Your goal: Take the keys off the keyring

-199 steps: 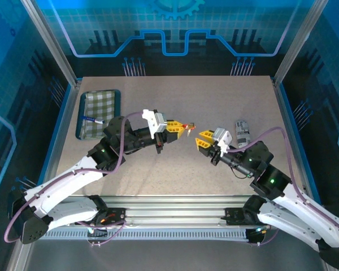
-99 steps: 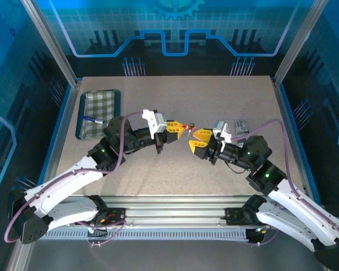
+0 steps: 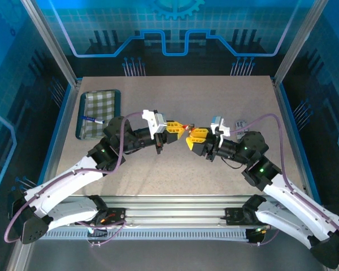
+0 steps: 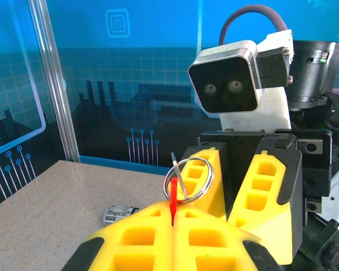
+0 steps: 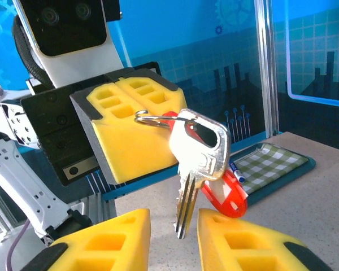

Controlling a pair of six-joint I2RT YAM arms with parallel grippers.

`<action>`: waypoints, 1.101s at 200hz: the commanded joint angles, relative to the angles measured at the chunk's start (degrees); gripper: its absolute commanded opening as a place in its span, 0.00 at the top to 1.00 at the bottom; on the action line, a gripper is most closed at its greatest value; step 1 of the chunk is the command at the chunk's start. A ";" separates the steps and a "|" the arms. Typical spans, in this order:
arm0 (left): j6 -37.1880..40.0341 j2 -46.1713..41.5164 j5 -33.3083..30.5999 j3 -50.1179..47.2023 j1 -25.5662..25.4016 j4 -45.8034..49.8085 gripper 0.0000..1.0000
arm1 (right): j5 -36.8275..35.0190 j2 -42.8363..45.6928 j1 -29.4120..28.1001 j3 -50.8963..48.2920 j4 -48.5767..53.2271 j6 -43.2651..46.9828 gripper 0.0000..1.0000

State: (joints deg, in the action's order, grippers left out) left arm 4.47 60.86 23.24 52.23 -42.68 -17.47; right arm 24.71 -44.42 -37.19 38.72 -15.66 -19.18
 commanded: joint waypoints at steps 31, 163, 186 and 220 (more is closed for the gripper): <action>0.53 -0.02 1.64 -1.09 0.43 -1.90 1.00 | 1.89 -0.72 2.04 0.77 -6.99 -3.67 0.64; 3.06 -0.24 -4.00 -2.23 0.14 -4.16 1.00 | 4.73 -2.11 3.55 -2.32 -10.16 -11.49 0.75; 3.44 -0.33 -4.25 -2.36 0.14 -3.85 1.00 | 5.44 -2.48 3.62 -2.60 -10.72 -12.19 0.75; 3.60 -0.33 -4.35 -2.83 0.06 -4.51 1.00 | 6.20 -3.17 3.62 -3.61 -12.61 -13.76 0.73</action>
State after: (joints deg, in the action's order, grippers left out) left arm 6.55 60.86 19.70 50.28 -42.48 -20.05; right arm 29.43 -47.33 -34.41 36.12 -24.34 -31.03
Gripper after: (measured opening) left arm 0.052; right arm 0.292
